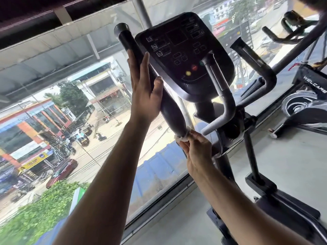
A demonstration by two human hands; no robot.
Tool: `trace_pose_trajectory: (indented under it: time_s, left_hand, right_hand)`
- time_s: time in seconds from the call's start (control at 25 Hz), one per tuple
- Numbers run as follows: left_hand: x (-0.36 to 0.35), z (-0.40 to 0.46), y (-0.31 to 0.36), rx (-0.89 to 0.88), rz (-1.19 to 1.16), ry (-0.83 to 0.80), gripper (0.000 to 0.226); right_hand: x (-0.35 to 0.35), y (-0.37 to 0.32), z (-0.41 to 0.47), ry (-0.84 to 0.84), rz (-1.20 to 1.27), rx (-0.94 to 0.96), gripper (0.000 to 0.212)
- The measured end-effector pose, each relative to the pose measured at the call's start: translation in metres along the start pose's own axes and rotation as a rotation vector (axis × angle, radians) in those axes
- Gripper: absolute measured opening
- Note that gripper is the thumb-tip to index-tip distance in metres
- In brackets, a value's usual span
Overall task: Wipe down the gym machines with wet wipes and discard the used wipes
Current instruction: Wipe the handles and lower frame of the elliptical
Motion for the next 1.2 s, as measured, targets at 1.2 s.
trace_pose_trajectory:
  time_s: [1.2]
  left_hand:
    - [-0.008, -0.006, -0.007, -0.021, -0.119, 0.027, 0.059]
  right_hand:
    - [0.022, 0.058, 0.102, 0.023, 0.024, -0.353, 0.026]
Point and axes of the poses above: each hand's wrist, its own z-axis towards the middle knuckle, its own x-axis out of the back of the hand, y = z × x, the point moved 3 cm from there along z, towards the middle knuckle, and after that the axes turned 3 degrees about y, right-handed, at the moved point
